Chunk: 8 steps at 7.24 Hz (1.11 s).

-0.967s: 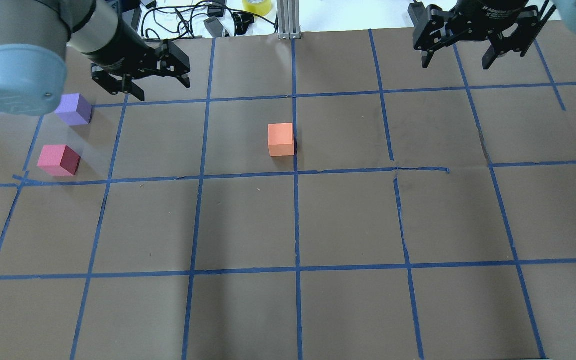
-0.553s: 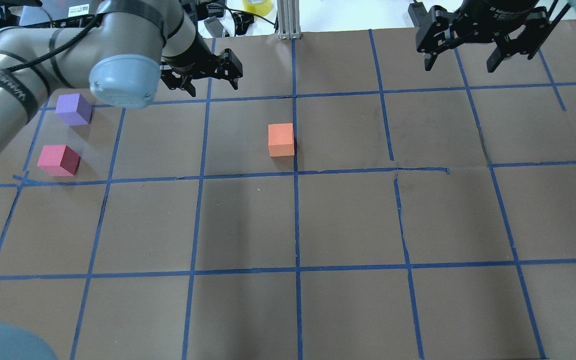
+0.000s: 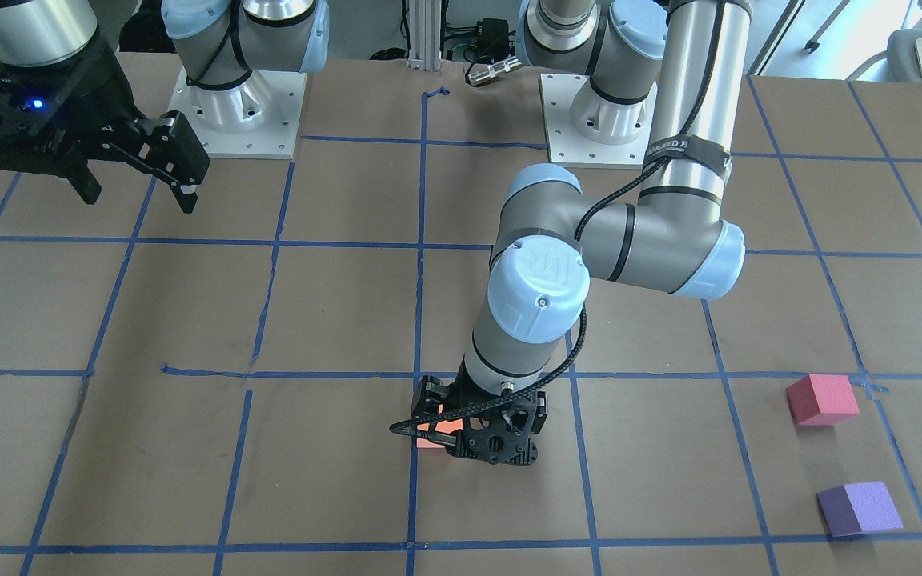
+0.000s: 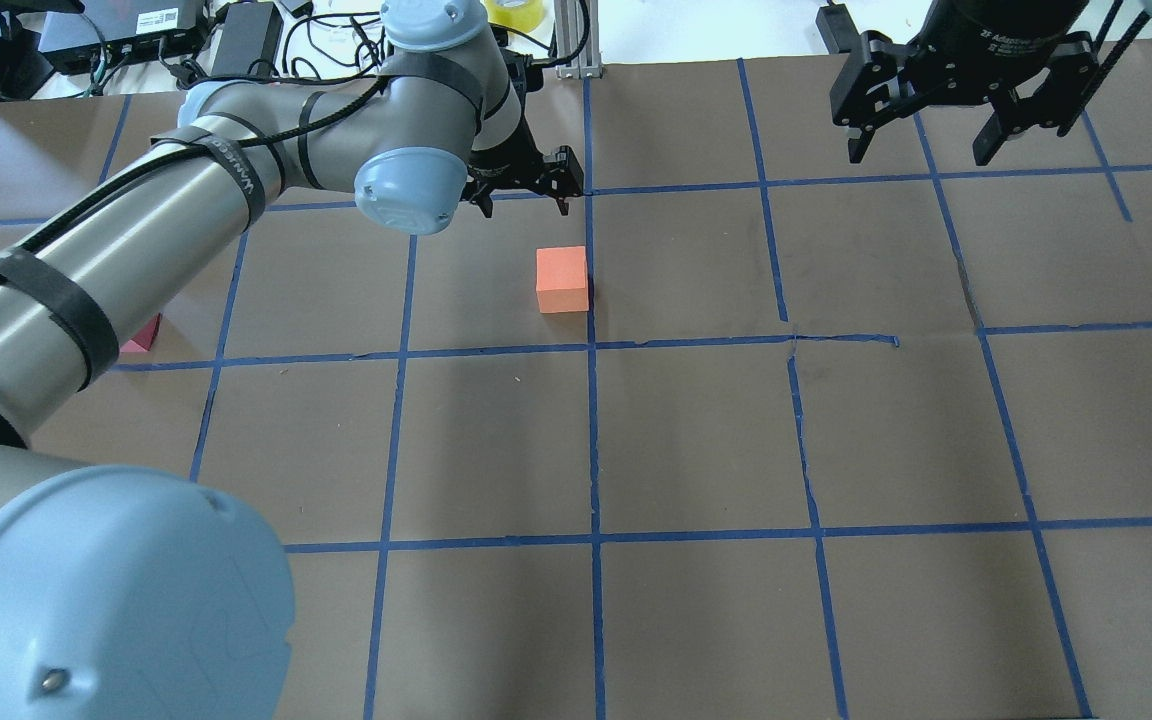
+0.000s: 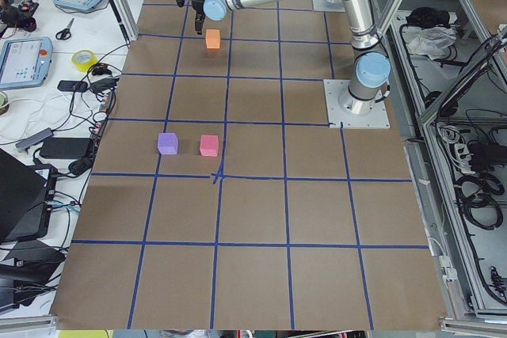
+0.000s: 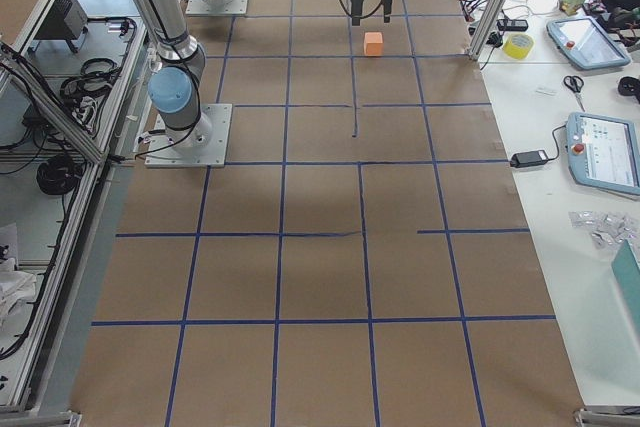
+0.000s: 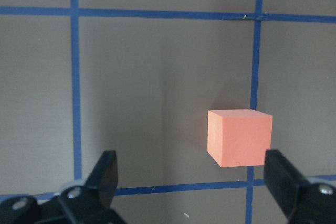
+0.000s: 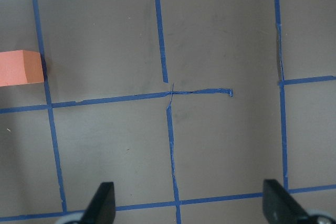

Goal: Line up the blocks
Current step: 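Move the left gripper over the orange cube while the right arm retracts, then close the left gripper on the orange cube and lift it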

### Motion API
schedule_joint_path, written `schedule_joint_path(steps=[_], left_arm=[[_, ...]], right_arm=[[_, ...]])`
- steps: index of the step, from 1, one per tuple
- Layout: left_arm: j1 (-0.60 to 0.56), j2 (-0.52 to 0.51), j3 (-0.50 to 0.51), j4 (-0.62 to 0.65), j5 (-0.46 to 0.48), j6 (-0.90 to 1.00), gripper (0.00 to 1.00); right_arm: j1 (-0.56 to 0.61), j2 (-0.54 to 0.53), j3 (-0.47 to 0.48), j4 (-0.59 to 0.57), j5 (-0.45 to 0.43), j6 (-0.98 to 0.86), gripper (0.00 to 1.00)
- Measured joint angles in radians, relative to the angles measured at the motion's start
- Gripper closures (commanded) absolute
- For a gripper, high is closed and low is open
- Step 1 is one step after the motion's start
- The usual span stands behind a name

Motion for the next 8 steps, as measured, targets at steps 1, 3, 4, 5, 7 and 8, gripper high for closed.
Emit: schedule_joint_path(steps=[1, 3, 4, 5, 7, 8], left_arm=[[-0.004, -0.022, 0.006, 0.003, -0.002, 0.004, 0.00], [-0.021, -0.045, 0.008, 0.007, -0.007, 0.002, 0.00], [-0.027, -0.058, 0.006, 0.012, -0.014, 0.010, 0.00], [-0.029, -0.069, 0.003, 0.017, -0.021, 0.013, 0.00], [-0.037, -0.080, -0.003, 0.020, -0.025, -0.005, 0.00], [-0.040, -0.079, -0.020, 0.022, -0.026, -0.029, 0.20]], right_arm=[[0.000, 0.001, 0.001, 0.001, -0.001, -0.001, 0.00], [0.000, 0.002, 0.001, -0.005, -0.007, -0.001, 0.00], [0.000, 0.002, 0.002, -0.007, -0.010, -0.001, 0.00], [0.000, 0.002, 0.001, -0.009, -0.010, -0.001, 0.00], [0.000, 0.002, 0.001, -0.011, -0.004, 0.000, 0.00], [0.000, 0.001, 0.001, -0.013, -0.003, 0.000, 0.00]])
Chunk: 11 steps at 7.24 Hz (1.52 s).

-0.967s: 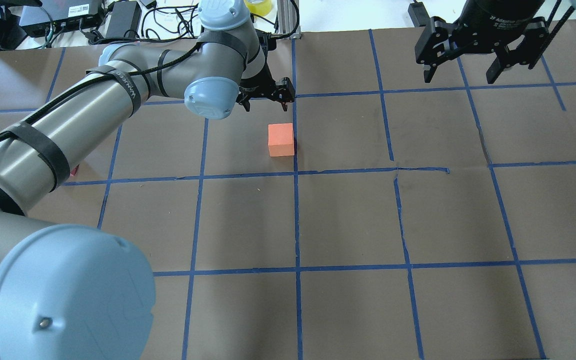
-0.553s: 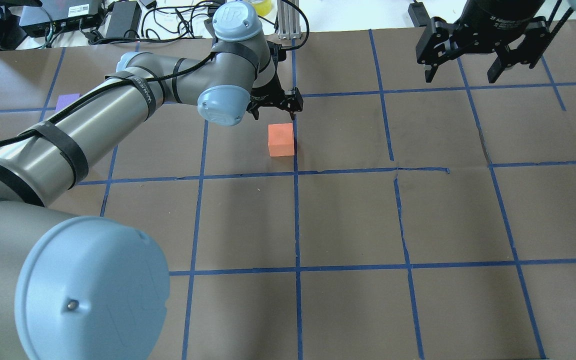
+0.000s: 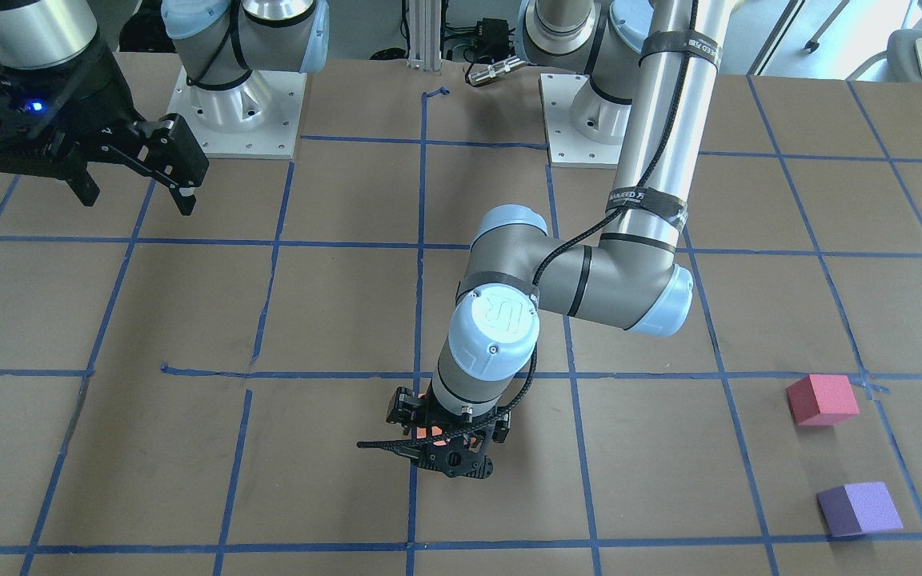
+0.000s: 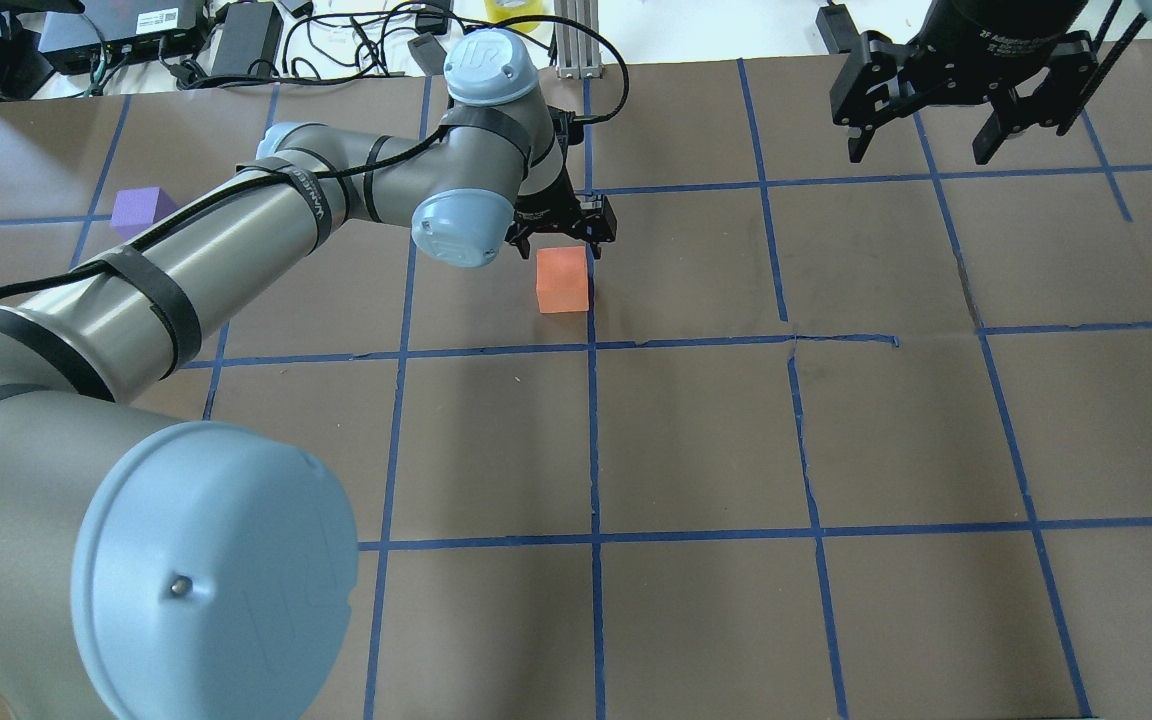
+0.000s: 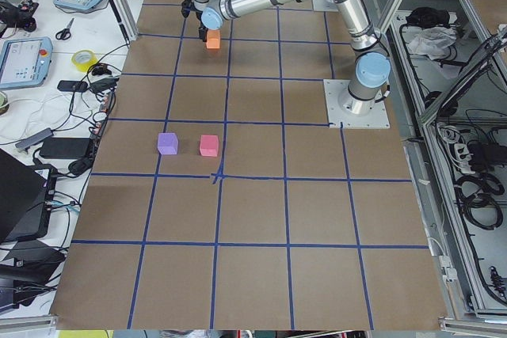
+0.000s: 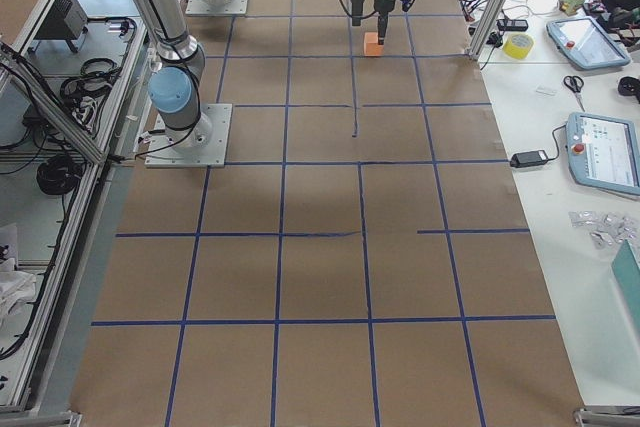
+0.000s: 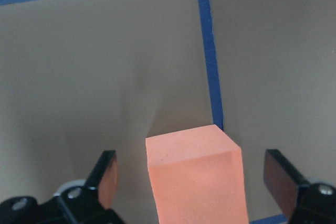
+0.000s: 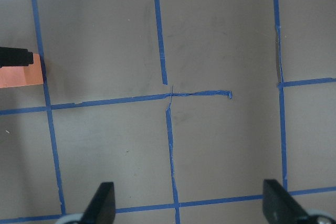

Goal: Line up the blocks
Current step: 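Close the left gripper on the orange cube and lift it, then carry the orange cube with the left gripper between the purple and pink cubes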

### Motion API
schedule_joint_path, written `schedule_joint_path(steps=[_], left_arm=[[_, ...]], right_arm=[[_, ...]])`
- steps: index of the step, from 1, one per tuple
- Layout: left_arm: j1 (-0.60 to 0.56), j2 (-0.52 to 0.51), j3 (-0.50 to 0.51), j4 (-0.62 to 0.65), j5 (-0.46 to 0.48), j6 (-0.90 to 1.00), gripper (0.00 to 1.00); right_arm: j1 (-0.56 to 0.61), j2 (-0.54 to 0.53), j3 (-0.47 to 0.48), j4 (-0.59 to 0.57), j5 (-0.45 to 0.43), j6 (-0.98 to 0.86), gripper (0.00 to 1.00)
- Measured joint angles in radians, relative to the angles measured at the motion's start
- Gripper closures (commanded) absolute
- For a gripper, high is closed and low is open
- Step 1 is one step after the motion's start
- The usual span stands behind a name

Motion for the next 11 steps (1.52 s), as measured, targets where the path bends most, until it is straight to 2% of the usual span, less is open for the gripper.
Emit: schedule_joint_path(steps=[1, 2, 5, 7, 8, 11], left_arm=[[-0.001, 0.004, -0.033, 0.007, 0.002, -0.017, 0.64], [-0.001, 0.010, -0.058, 0.018, 0.008, -0.028, 0.98], [-0.002, 0.033, -0.068, 0.030, 0.058, -0.046, 1.00], [0.033, 0.098, -0.054, -0.002, 0.109, -0.045, 1.00], [0.093, 0.134, -0.041, -0.038, 0.114, -0.046, 1.00], [0.392, 0.211, -0.019, -0.137, 0.083, 0.059, 1.00]], right_arm=[[0.000, 0.000, 0.000, -0.002, -0.002, -0.001, 0.00], [0.000, 0.001, 0.000, -0.004, -0.004, 0.000, 0.00], [-0.001, 0.001, 0.000, -0.004, -0.009, 0.000, 0.00], [-0.001, 0.002, 0.000, -0.005, -0.010, 0.001, 0.00], [-0.002, 0.002, 0.000, -0.005, -0.009, 0.002, 0.00], [-0.002, 0.003, 0.000, -0.005, -0.010, 0.004, 0.00]])
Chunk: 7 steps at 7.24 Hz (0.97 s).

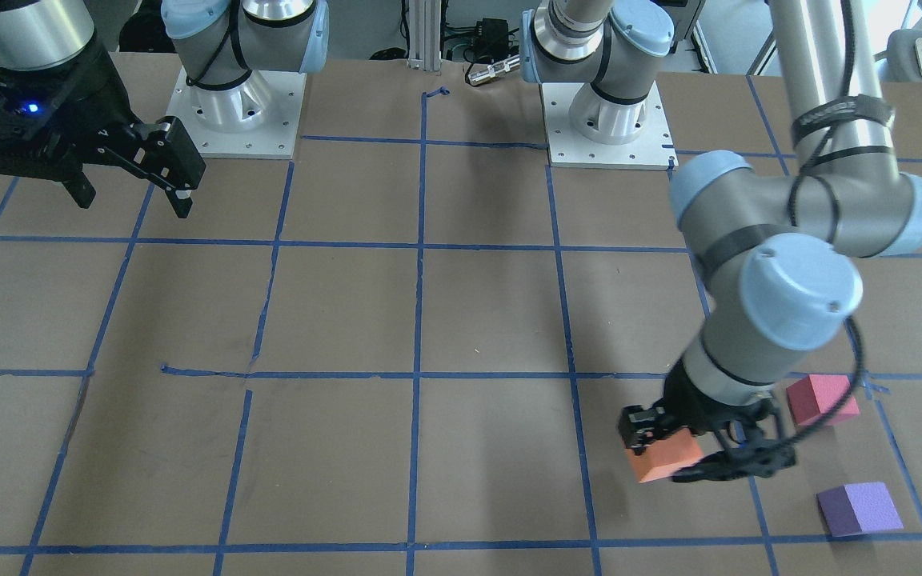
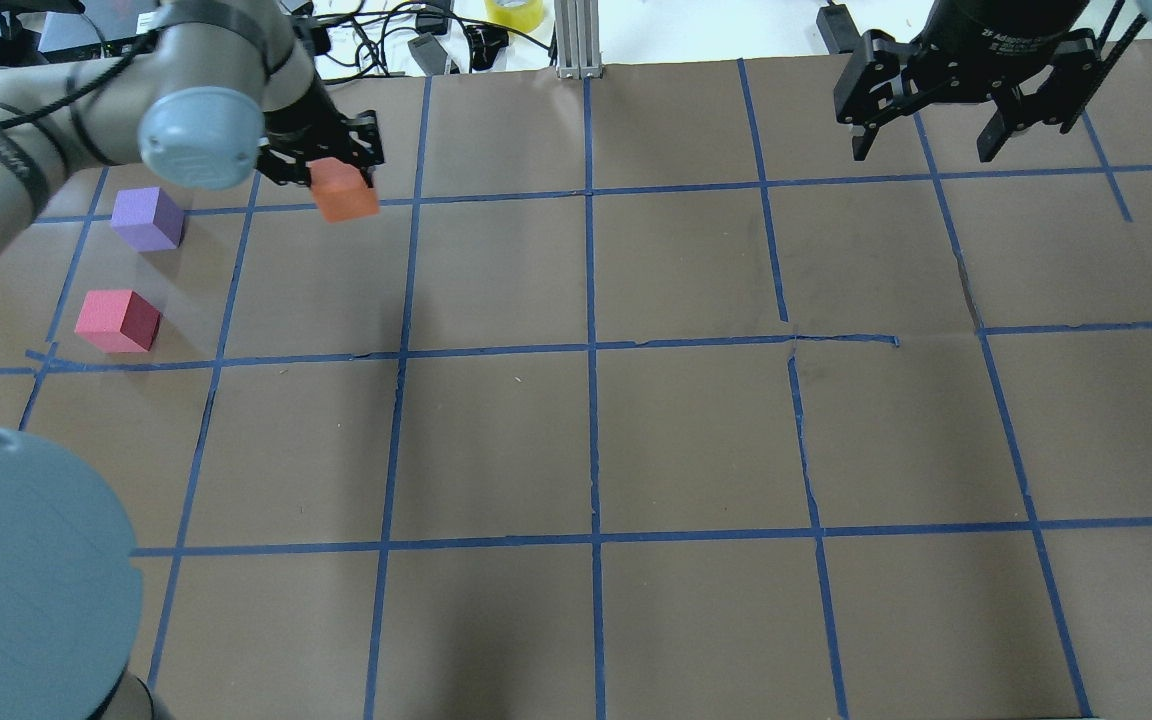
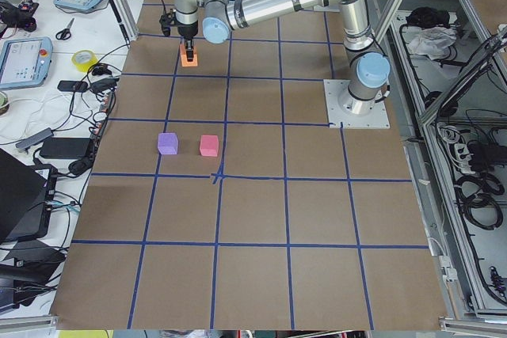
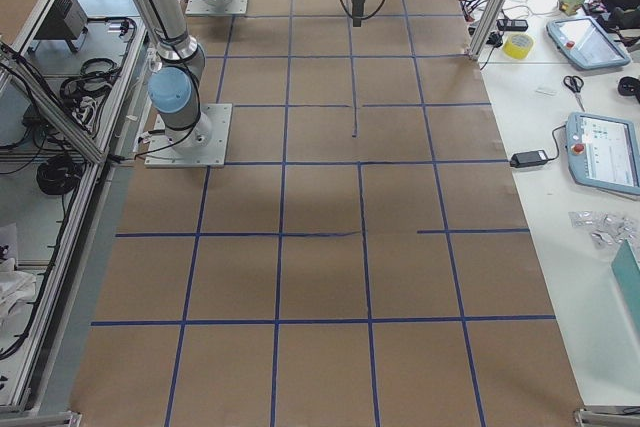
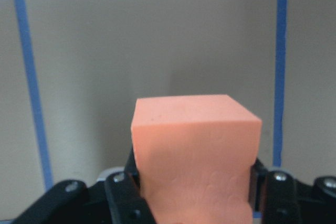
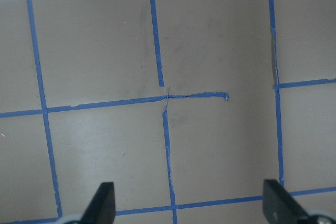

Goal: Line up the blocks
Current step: 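Carry the orange cube with the left gripper between the purple and pink cubes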

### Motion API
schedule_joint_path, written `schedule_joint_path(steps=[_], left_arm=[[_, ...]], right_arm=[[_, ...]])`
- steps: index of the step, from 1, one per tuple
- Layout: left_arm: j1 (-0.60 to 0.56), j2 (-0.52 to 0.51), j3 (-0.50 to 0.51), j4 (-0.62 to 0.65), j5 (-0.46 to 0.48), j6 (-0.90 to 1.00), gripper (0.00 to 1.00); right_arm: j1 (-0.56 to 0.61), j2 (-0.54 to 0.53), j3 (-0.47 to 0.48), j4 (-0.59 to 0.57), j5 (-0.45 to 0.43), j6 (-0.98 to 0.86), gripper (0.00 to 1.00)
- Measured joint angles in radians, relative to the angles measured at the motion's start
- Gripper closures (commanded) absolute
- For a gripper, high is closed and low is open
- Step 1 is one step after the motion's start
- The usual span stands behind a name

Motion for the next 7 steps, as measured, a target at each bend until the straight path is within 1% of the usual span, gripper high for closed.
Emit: schedule_joint_path(steps=[2, 3, 5, 7], left_arm=[[0.204, 0.005, 0.020, -0.074, -0.075, 0.150, 1.00], [0.267, -0.015, 0.031, -0.086, -0.087, 0.262, 1.00], [0.331, -0.069, 0.063, -0.084, -0.082, 0.456, 1.00], [0.355, -0.122, 0.116, -0.082, -0.050, 0.585, 1.00]], right_arm=[[0.000, 0.000, 0.000, 0.000, 0.002, 0.003, 0.00], [0.000, -0.001, 0.000, 0.000, 0.004, 0.005, 0.00], [0.000, -0.001, 0.000, 0.000, 0.006, 0.008, 0.00], [0.000, -0.002, 0.000, 0.000, 0.008, 0.010, 0.00]])
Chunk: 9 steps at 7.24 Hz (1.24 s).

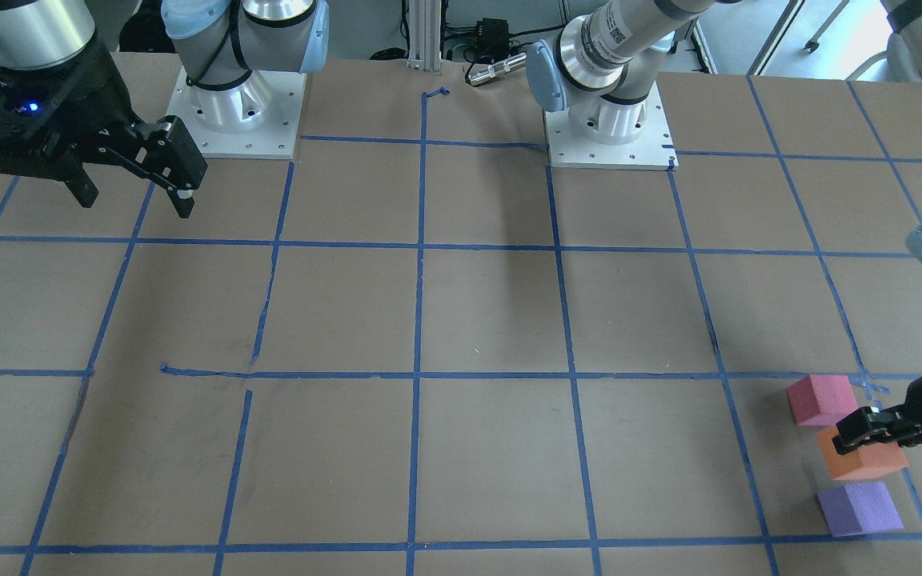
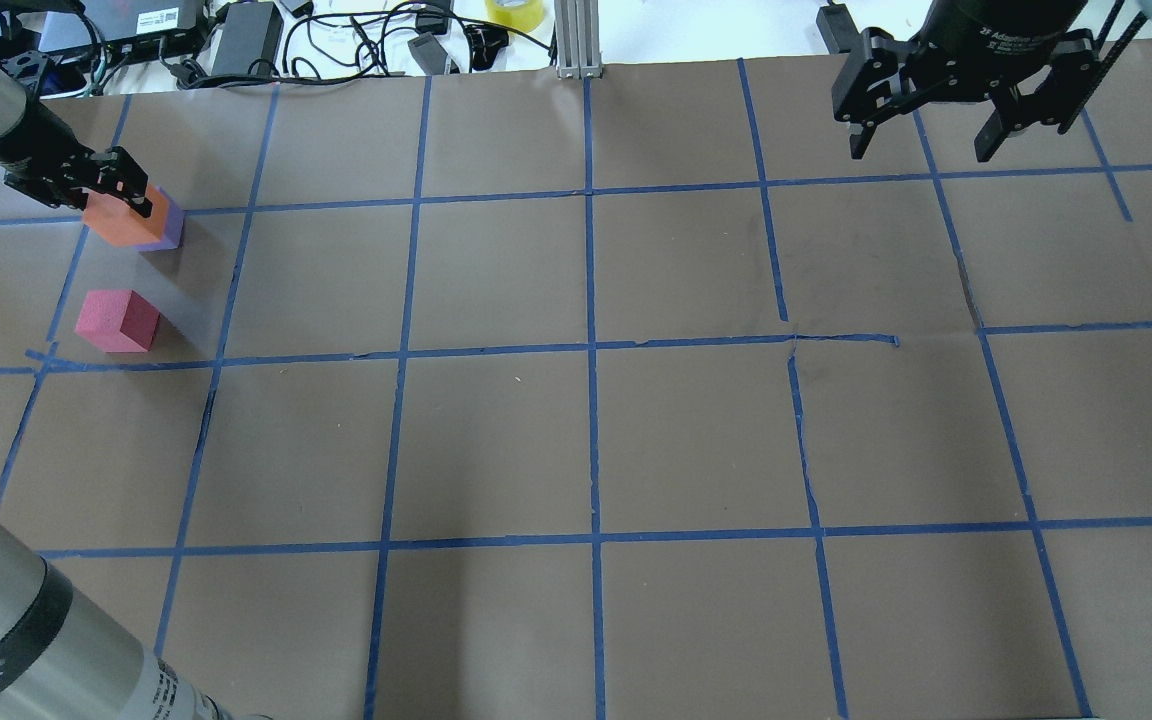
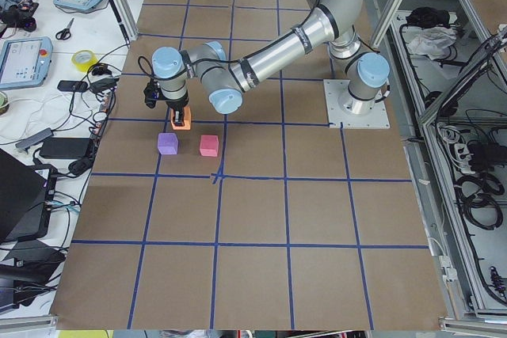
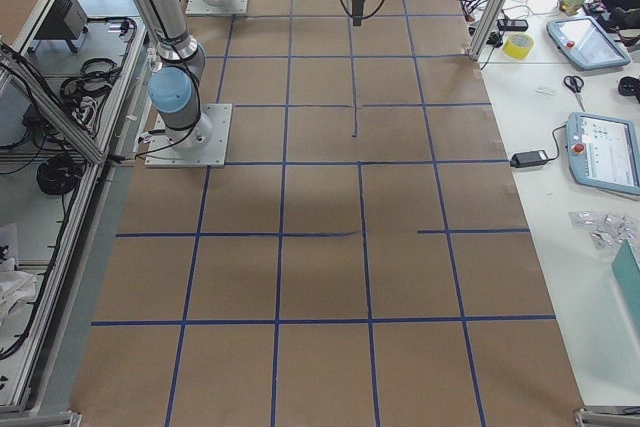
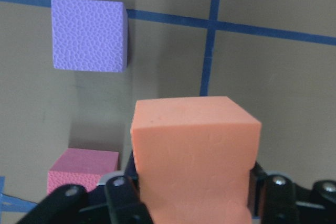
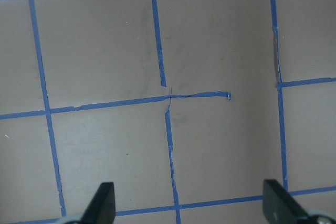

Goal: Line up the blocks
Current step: 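Carry the orange cube with the left gripper between the purple and pink cubes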

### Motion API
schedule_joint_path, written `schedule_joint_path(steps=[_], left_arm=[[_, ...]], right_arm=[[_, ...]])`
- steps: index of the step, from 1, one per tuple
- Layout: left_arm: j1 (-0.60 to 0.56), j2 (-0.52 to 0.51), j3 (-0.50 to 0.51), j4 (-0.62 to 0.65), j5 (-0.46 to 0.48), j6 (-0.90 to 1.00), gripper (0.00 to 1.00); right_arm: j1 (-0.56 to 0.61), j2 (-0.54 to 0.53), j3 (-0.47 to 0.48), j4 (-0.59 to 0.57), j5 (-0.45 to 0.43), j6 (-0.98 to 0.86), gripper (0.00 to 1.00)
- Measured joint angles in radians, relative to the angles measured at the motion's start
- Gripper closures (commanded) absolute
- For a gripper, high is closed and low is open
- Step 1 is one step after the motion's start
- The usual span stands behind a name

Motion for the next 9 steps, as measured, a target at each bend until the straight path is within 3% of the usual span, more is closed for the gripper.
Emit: schedule_joint_path(steps=[3, 9], left_arm=[[0.007, -0.040, 0.027, 0.000, 0.063, 0.064, 1.00], [0.073, -0.056, -0.003, 0.000, 0.031, 0.040, 1.00]], right_arm=[[0.000, 0.000, 0.000, 0.001, -0.008, -0.001, 0.00], [0.001, -0.014, 0.000, 0.002, -0.008, 0.002, 0.00]])
